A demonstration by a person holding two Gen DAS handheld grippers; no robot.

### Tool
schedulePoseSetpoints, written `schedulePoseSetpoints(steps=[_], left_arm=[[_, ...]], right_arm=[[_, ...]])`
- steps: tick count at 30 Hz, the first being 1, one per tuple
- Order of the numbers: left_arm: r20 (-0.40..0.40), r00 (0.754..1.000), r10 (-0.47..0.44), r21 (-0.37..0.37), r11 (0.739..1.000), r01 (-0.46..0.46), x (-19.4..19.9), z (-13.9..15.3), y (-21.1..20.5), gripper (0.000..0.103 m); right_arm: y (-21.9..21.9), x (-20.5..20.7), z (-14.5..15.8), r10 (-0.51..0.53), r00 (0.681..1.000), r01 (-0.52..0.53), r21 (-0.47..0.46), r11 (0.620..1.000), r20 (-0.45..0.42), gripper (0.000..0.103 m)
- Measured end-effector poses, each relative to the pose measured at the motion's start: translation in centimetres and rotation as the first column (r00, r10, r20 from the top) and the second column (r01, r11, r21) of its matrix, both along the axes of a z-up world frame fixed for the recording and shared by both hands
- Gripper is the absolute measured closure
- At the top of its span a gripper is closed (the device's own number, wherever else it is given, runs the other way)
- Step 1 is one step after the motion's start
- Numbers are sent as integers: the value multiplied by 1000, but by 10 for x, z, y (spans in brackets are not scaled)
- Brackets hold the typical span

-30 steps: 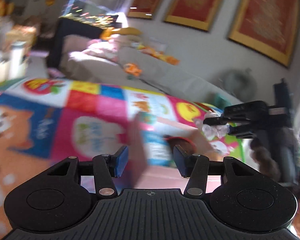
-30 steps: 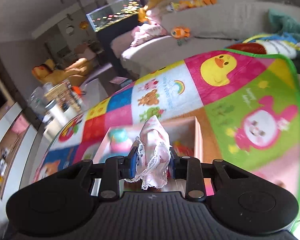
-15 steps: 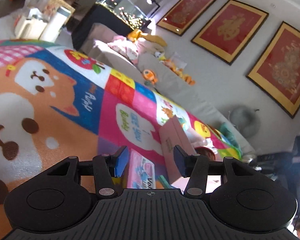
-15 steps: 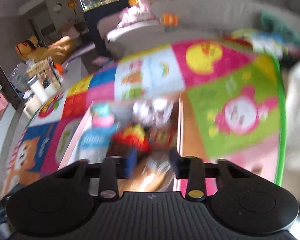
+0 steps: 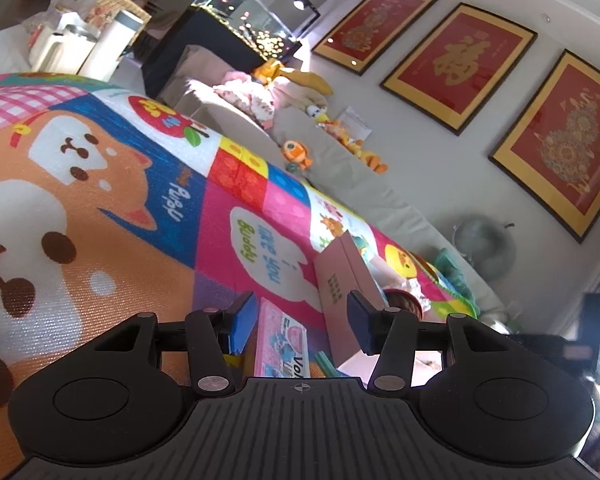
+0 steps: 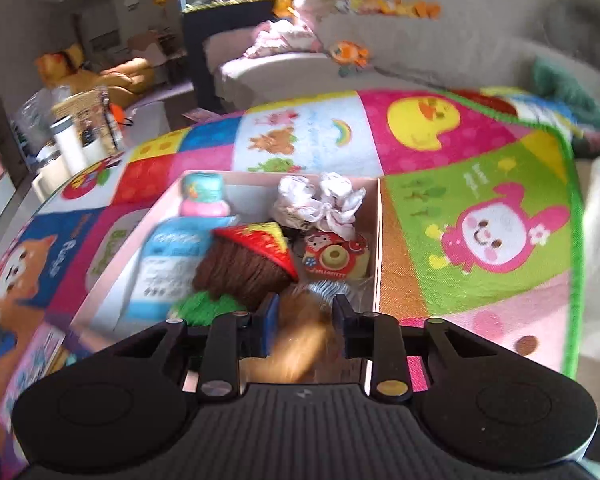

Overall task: Organize objects
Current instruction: 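Drop the white lace cloth into the pink box with the right tool, then grasp the pink Volcano snack pack while the right tool grasps the teal toy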

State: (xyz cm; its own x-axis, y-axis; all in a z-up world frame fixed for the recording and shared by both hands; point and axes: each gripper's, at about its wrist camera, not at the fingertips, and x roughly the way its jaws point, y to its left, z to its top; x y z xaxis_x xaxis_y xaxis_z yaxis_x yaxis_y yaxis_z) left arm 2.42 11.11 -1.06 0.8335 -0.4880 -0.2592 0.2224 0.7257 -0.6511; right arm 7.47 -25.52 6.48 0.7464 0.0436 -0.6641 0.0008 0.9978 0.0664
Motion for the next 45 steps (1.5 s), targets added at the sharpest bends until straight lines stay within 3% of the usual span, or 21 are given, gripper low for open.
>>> schedulePoseSetpoints(steps=[2,5,9,11,16,19,22,23,26,28,30,35,40,45], left_arm=[[2,1000,9,-12,1000,-9,-1,0,2,49],[-9,1000,30,-4,1000,-30,-4,3,4,49],[-61,998,-14,90,996,19,-16,14,-4,49],[-80,996,-43,188,980,58,-22,23,-15,49],[-98,993,-64,464,880,103,-22,41,-52,49],[-135,988,-69,567,812,135,-16,39,-73,49],[-148,989,-9,625,774,100,-9,36,-84,49],[-157,987,16,628,773,87,-6,35,-84,49],[-205,975,83,613,787,61,0,31,-76,49],[-236,966,108,619,782,64,2,26,-70,49],[-226,967,117,619,784,50,-2,23,-64,52],[-237,964,122,567,823,36,-1,24,-52,53],[-214,969,123,599,800,31,14,23,-60,57],[-196,973,121,580,815,16,31,18,-60,62]], right_arm=[[-1,-17,8,10,1000,-11,26,1000,27,66],[-1,-45,18,3,996,-12,98,995,90,40],[20,-82,10,71,984,-88,103,991,162,19],[36,-97,-4,119,978,-132,69,989,171,17],[63,-114,-40,206,971,-216,76,974,118,17],[65,-121,-52,213,971,-222,80,972,112,12],[58,-124,-56,209,971,-222,108,969,116,4],[55,-124,-56,204,971,-219,120,968,126,0],[53,-122,-58,200,973,-215,141,966,116,0],[53,-121,-58,202,973,-217,142,966,112,0],[54,-121,-59,208,972,-222,145,964,106,0],[51,-115,-63,205,976,-214,171,962,70,0],[50,-110,-66,203,978,-207,187,960,40,0],[54,-109,-66,206,978,-208,161,965,26,0]])
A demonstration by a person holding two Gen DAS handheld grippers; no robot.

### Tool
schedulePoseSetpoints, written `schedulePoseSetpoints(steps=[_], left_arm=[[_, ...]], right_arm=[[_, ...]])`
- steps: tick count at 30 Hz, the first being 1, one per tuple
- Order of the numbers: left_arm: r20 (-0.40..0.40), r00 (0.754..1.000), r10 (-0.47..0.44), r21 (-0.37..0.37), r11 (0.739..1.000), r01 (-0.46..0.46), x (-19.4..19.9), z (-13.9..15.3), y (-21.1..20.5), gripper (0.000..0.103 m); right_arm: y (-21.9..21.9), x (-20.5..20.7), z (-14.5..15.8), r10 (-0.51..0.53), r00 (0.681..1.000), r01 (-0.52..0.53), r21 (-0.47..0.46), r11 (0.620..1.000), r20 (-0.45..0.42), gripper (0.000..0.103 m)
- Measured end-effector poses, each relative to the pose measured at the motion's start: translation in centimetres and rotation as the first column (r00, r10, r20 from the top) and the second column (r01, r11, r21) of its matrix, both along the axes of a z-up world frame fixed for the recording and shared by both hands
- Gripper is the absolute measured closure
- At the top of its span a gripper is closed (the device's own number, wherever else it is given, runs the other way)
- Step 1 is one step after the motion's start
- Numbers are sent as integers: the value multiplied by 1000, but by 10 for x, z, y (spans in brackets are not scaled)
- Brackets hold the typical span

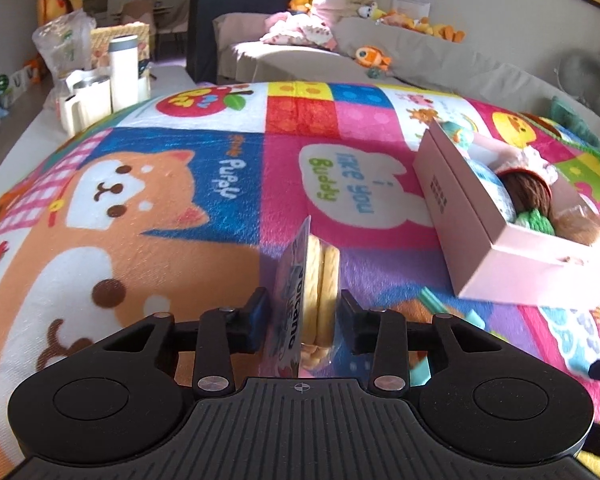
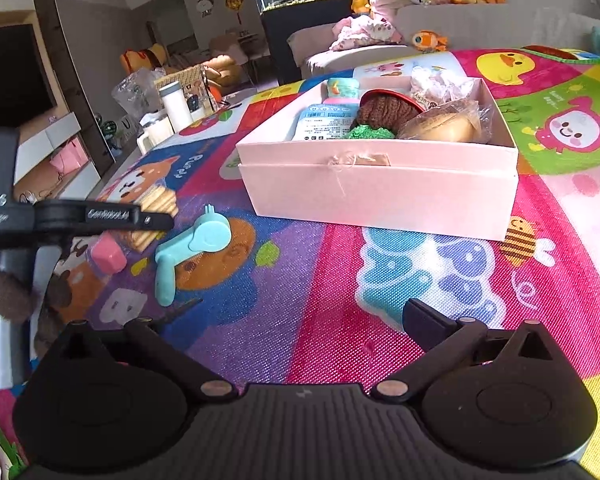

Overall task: Organize objects
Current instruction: 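Grasp the pink Volcano snack pack while the right tool grasps the teal toy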

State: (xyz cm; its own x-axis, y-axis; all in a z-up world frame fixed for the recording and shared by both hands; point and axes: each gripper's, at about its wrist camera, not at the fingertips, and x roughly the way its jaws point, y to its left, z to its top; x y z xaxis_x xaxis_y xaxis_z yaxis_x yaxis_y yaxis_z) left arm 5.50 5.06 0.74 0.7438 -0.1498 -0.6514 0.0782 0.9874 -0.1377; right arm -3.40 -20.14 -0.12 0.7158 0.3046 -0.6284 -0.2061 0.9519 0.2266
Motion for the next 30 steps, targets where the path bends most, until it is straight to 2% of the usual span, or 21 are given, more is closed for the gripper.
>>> schedulePoseSetpoints(steps=[2,5,7,14,15,20,25,30], left_arm=[[-6,1000,2,-36,999,-2,0,-1,5,61],[-4,999,-42,-47,998,42,-7,-1,12,62],[2,999,-55,-66,996,55,-19,-1,18,62],[0,997,-80,-154,985,79,-77,-2,42,64],[1,997,-83,-152,985,82,-85,-2,44,64],[30,994,-103,-100,989,106,-111,-3,46,64],[34,995,-93,-109,989,96,-111,-4,46,64],[36,995,-95,-129,987,99,-112,-5,50,64]], right_arm=[[0,2,0,6,1000,-6,-4,1000,-6,0],[-5,5,0,11,1000,-11,25,1000,-15,0],[-3,6,0,13,1000,-12,11,1000,-17,0],[27,5,-3,33,999,-37,-199,979,-25,0],[31,5,-3,35,999,-39,-224,974,-24,0],[30,4,-2,45,999,-49,-224,973,-24,0],[56,5,13,169,985,-162,-228,960,13,0],[95,30,23,222,974,-200,-275,940,50,0]])
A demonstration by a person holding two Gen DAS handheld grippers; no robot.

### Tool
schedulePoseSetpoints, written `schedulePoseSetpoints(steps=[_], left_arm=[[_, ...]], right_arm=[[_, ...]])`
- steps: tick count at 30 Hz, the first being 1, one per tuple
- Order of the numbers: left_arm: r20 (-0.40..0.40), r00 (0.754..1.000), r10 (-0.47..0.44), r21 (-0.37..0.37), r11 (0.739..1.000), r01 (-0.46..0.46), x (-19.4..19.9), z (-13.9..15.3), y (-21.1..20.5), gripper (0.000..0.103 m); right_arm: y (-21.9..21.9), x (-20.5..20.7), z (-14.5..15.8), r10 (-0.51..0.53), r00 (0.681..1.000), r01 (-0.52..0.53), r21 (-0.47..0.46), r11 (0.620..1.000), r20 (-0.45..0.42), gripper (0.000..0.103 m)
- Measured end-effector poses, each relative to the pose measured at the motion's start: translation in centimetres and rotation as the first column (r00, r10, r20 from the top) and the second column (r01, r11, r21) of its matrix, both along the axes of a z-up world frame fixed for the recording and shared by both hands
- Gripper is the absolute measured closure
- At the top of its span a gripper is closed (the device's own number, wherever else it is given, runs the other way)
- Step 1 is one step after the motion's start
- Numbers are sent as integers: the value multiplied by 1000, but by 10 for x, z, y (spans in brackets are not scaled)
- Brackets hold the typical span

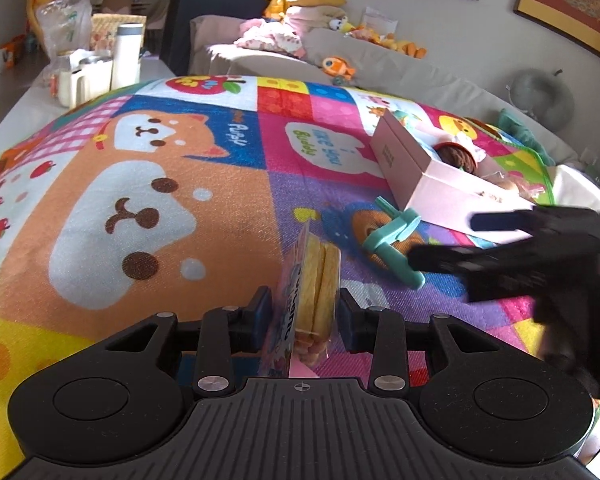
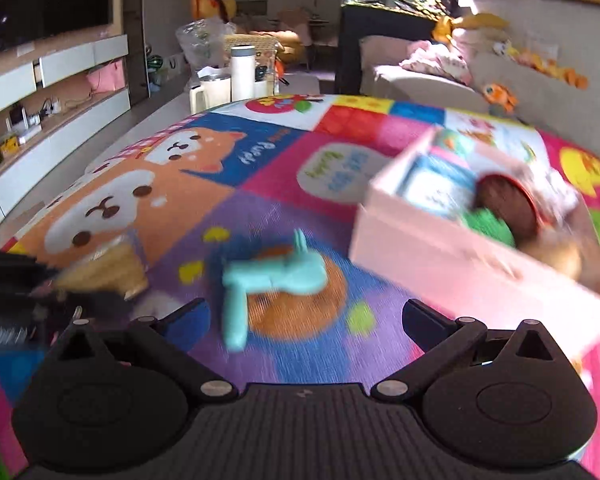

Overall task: Organize objects
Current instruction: 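Grasp the pink Volcano snack pack while the right tool grasps the teal toy, then drop the snack pack and teal toy into the pink box with both tools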

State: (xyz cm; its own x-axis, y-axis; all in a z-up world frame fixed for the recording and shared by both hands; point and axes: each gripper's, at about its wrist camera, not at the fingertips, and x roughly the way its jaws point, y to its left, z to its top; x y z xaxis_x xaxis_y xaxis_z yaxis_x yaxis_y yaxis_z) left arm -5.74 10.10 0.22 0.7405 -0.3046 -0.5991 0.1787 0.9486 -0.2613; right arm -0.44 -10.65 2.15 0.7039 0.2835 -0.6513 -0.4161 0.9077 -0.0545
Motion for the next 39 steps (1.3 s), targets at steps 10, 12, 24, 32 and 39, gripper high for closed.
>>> schedulePoseSetpoints(steps=[10,12,24,32,39], left_arm=[[4,1000,0,2,1000,0,-1,-1,0,64],[5,1000,1,8,1000,-1,-1,0,-1,64],[33,999,-19,97,995,16,-4,9,-23,77],[129,983,-133,1,991,134,70,91,-83,77],[200,972,-120,-114,983,145,146,113,-158,76]], right_arm=[[24,34,-10,22,994,-21,11,1000,-110,32],[18,22,-5,27,995,-26,12,1000,-99,32],[-87,-74,31,-117,992,120,88,989,-41,32],[-143,-92,43,-249,966,232,209,950,62,32],[-164,-91,34,-309,949,285,237,929,70,32]])
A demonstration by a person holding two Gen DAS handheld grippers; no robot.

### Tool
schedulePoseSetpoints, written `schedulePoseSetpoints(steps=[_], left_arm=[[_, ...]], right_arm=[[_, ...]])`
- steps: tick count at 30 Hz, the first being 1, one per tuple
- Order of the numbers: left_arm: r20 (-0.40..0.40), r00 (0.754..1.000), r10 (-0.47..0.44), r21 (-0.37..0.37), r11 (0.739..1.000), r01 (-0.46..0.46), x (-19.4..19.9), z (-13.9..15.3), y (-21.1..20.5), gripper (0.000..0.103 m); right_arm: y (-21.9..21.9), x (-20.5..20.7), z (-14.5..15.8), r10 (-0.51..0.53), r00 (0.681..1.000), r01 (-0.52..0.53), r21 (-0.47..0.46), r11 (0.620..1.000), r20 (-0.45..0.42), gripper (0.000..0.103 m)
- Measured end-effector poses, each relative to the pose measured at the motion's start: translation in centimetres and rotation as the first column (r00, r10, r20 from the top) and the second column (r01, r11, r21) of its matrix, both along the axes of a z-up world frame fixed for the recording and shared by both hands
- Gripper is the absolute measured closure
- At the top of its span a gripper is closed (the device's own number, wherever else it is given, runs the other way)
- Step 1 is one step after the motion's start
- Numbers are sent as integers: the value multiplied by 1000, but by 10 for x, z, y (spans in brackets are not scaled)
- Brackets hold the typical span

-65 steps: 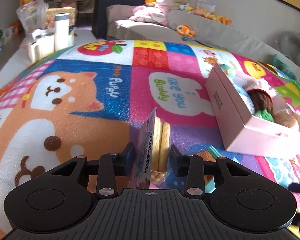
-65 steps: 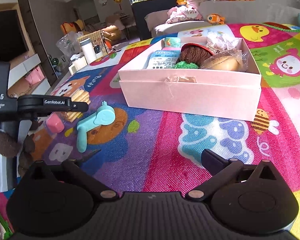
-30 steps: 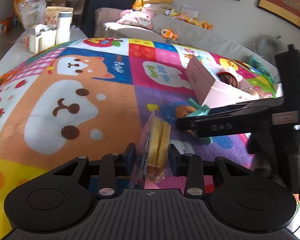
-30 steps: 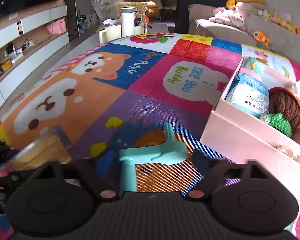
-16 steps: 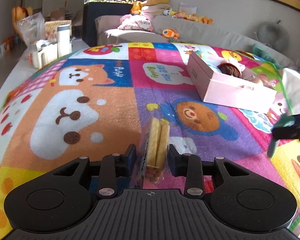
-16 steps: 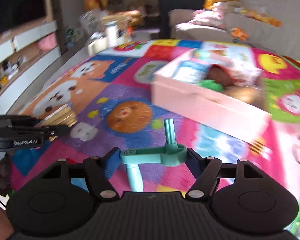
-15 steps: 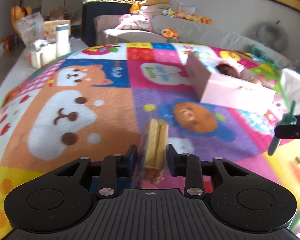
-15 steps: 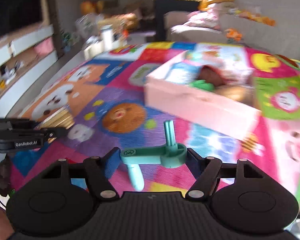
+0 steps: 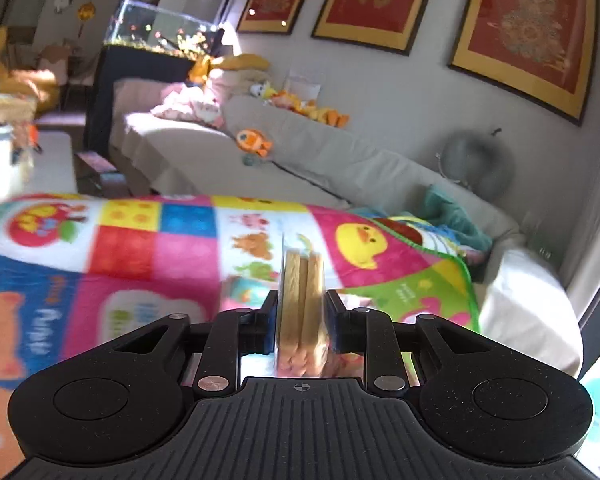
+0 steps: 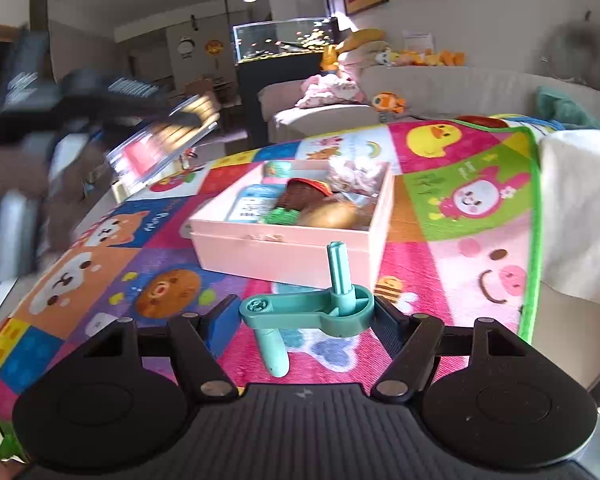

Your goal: Organize objects

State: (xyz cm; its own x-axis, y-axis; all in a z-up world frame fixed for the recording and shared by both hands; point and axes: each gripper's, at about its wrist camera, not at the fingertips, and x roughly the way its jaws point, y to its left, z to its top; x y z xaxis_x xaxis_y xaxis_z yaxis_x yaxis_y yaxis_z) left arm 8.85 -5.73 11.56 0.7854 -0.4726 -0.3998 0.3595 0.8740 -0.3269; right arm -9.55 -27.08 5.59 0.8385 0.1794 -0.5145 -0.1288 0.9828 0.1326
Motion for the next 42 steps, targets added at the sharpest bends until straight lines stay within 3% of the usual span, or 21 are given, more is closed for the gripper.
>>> schedulePoseSetpoints(steps=[5,8,15,20,23,24,26,30,35,37,39,42], left_arm=[[26,999,32,1,999,-32,10,-17,-5,76],[-14,999,35,2,999,-35,7,-26,8,76],[-28,1000,1,-26,1000,-2,-44,-69,62,76],[-89,994,-66,-140,989,53,-73,-107,91,76],[-86,993,-83,-171,983,68,-78,-120,97,76],[-86,992,-90,-192,979,72,-77,-120,100,76],[-65,993,-94,-238,968,76,-80,-123,107,76],[-92,991,-93,-273,960,65,-75,-127,112,76],[-103,991,-81,-269,962,50,-76,-125,112,76],[-92,993,-75,-251,967,50,-76,-118,111,76],[-92,993,-69,-244,969,45,-70,-103,109,76],[-97,994,-51,-196,980,31,-48,-77,98,76]], right_arm=[[-15,-3,-8,-29,1000,29,3,1000,-9,32],[-22,2,-13,-48,998,49,16,999,-26,32],[-23,23,3,-28,999,29,56,998,-24,32],[-26,73,57,-39,997,32,115,993,62,32],[-22,120,83,-109,986,88,161,983,124,31],[-19,136,88,-134,980,108,174,979,149,18],[-13,167,91,-163,978,140,167,976,133,12],[-10,185,84,-219,970,208,111,972,104,12],[-24,155,59,-208,976,207,26,978,57,12],[-29,139,44,-185,983,185,-13,983,12,17],[-31,126,29,-143,989,141,-52,989,-41,30],[-24,112,6,-79,993,67,-130,989,-92,36]])
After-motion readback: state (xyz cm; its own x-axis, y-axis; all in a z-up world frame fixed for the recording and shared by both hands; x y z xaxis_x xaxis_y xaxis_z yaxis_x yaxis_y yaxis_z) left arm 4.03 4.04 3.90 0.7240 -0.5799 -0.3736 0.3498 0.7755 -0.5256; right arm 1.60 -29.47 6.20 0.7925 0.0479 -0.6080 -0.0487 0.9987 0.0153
